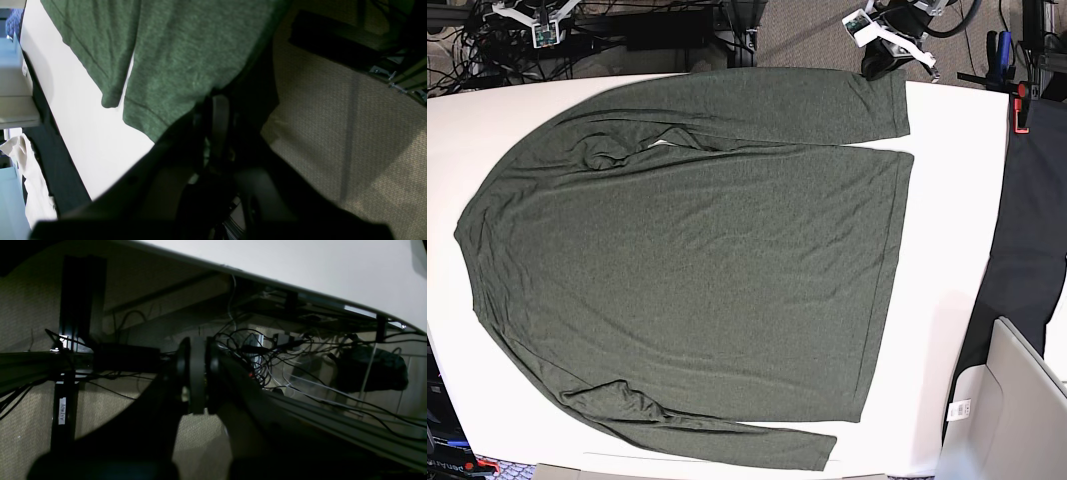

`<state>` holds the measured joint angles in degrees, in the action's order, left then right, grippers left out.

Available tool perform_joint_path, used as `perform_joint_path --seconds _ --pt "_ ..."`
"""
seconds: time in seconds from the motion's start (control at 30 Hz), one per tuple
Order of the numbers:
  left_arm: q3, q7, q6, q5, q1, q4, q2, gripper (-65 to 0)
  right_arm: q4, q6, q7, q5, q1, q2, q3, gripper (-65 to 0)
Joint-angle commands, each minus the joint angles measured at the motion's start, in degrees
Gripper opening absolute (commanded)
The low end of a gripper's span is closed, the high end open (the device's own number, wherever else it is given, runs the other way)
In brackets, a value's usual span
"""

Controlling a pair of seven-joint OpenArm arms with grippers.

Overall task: Fold the T-shirt properly
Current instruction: 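Move the left gripper down to the shirt's shoulder corner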

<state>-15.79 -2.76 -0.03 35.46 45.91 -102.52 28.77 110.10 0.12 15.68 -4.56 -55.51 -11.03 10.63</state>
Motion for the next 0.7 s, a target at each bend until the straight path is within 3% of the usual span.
perform_joint_path --seconds 0.0,0.5,0.67 --pt "0.4 0.3 0.3 0.0 0.2 -0.7 0.4 -65.0 1.1 -0.4 -1.0 -0.3 -0.8 -0.2 0.3 -65.0" --pt "3.8 0.3 0.3 0.0 4.5 -6.2 0.4 -65.0 6.5 -0.2 -1.6 -0.6 -2.0 -1.3 -0.1 -65.0" --pt "3.8 0.3 0.3 0.0 4.5 -6.2 0.4 -65.0 7.3 3.9 -1.7 -0.7 -1.9 -3.6 -1.3 -65.0"
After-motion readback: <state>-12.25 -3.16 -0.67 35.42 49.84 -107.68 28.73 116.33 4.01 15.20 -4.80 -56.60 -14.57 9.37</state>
